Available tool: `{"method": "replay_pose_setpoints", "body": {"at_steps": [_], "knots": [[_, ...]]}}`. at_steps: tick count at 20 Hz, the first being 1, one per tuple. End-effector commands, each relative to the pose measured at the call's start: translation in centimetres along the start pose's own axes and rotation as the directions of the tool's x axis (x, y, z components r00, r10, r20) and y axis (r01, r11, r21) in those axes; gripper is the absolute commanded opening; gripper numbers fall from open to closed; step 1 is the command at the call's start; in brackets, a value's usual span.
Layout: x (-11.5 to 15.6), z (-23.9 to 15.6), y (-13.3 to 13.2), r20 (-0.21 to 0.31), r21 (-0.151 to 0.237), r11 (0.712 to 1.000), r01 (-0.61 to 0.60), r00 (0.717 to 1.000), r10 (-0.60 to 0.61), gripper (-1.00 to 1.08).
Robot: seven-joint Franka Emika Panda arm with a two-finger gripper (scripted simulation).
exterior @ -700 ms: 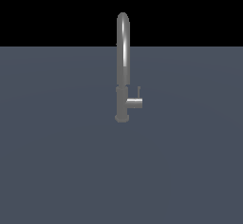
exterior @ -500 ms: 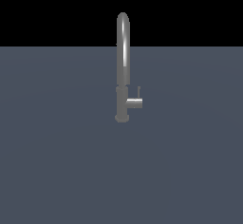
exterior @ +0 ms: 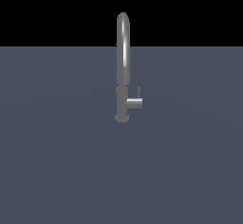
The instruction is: Turn on the faucet by rotating a designated handle.
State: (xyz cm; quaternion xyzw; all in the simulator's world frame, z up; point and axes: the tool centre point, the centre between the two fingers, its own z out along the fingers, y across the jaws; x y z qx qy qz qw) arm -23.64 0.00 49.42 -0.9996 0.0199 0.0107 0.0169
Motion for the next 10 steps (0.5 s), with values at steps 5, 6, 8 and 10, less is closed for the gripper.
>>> {"method": "replay_pose_setpoints", "body": {"at_steps": [5,6,8,10], "knots": [[2.7,0.5,0.0,0.063,0.056,0.996,-0.063,0.996,0.060,-1.00],[3.2,0.6,0.0,0.076,0.067,0.995,-0.076,0.995,0.071,-1.00],[4.4,0.9,0.1,0.104,0.090,0.990,-0.104,0.990,0.095,-1.00],[5.5,1.2,0.1,0.133,0.112,0.985,-0.133,0.984,0.118,-1.00]]}}
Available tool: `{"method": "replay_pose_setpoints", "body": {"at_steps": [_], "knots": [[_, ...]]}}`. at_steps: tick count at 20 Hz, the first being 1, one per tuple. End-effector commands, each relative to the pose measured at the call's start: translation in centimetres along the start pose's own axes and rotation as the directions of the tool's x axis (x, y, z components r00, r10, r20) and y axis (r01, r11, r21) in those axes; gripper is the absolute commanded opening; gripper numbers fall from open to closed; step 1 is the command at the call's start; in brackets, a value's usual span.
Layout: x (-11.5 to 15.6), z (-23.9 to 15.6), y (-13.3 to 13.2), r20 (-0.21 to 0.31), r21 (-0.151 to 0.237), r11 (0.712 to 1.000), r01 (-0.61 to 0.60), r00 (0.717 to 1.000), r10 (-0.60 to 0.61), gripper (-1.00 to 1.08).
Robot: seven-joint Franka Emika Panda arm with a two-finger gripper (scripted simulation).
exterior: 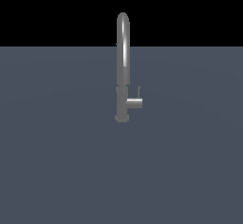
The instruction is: Turn on the faucet by rotating a designated handle.
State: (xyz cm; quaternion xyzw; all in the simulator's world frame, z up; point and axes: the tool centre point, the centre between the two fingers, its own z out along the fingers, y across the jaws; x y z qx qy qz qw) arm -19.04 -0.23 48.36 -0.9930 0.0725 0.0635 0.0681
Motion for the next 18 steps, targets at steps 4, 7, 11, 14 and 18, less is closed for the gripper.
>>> {"method": "replay_pose_setpoints", "body": {"at_steps": [4,7,11,14,18], "knots": [[3.3,0.6,0.0,0.077,0.069,0.995,-0.078,0.994,0.072,-1.00],[5.1,1.0,0.1,0.122,0.105,0.987,-0.122,0.986,0.109,-1.00],[7.5,1.8,0.3,0.185,0.150,0.971,-0.185,0.970,0.156,-1.00],[9.3,2.4,0.6,0.233,0.181,0.955,-0.233,0.954,0.189,-1.00],[11.7,3.4,0.9,0.300,0.220,0.928,-0.300,0.926,0.228,-1.00]]}}
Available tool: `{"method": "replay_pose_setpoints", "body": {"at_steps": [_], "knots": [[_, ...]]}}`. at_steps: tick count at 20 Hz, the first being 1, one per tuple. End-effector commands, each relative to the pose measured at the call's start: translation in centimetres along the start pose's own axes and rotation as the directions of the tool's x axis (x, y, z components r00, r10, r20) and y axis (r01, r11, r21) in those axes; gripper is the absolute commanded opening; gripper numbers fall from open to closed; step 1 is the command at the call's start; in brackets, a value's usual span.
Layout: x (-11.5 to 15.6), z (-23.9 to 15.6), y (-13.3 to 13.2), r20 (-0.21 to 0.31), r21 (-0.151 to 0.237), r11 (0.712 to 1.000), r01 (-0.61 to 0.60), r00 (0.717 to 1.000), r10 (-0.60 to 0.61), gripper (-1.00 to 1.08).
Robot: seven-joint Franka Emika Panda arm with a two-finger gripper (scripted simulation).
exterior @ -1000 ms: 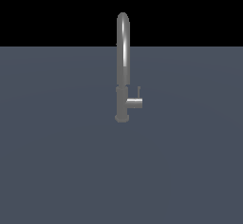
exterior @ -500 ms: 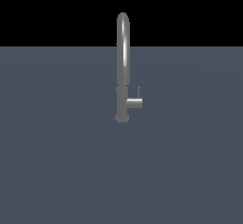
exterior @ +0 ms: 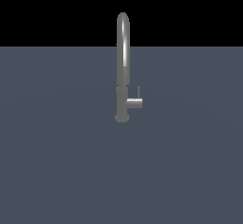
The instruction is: Turn on the faucet by rotating a designated handle.
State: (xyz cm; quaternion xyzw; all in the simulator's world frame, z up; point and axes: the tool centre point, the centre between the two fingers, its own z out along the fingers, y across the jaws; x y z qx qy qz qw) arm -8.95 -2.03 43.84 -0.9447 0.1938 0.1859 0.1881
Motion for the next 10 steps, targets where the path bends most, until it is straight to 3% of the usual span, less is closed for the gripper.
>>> {"method": "replay_pose_setpoints", "body": {"at_steps": [1,10], "knots": [[1.6,0.2,0.0,0.038,0.036,0.999,-0.037,0.999,0.036,-1.00],[7.5,1.7,0.3,0.187,0.155,0.971,-0.184,0.970,0.154,-1.00]]}}
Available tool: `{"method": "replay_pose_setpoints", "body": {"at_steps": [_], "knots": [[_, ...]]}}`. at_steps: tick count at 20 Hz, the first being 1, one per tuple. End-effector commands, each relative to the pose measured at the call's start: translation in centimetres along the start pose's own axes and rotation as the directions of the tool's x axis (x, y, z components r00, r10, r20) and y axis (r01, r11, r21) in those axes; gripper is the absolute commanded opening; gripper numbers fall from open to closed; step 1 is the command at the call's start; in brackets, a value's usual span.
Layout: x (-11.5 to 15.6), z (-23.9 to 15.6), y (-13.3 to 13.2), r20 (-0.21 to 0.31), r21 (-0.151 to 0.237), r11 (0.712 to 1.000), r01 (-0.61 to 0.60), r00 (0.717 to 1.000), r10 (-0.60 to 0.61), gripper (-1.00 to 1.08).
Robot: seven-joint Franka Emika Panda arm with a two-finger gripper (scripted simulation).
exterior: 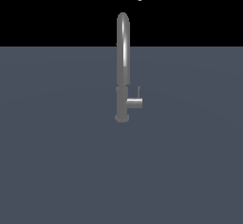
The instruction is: Turn on the faucet by rotating a designated handle.
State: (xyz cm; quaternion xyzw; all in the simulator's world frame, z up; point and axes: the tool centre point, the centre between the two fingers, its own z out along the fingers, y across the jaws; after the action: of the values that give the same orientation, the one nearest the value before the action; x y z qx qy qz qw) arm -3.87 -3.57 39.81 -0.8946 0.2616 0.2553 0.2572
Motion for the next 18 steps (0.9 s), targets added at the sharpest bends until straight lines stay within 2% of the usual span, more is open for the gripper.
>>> {"method": "replay_pose_setpoints", "body": {"at_steps": [1,6,10,14,18], "knots": [[1.7,0.2,0.0,0.041,0.039,0.998,-0.039,0.998,0.038,-1.00],[5.2,1.0,0.1,0.129,0.112,0.986,-0.125,0.986,0.110,-1.00],[8.1,1.9,0.4,0.207,0.168,0.965,-0.200,0.965,0.164,-1.00],[11.1,3.0,0.9,0.291,0.219,0.934,-0.283,0.932,0.214,-1.00],[14.1,4.5,1.5,0.383,0.264,0.889,-0.374,0.887,0.259,-1.00]]}}
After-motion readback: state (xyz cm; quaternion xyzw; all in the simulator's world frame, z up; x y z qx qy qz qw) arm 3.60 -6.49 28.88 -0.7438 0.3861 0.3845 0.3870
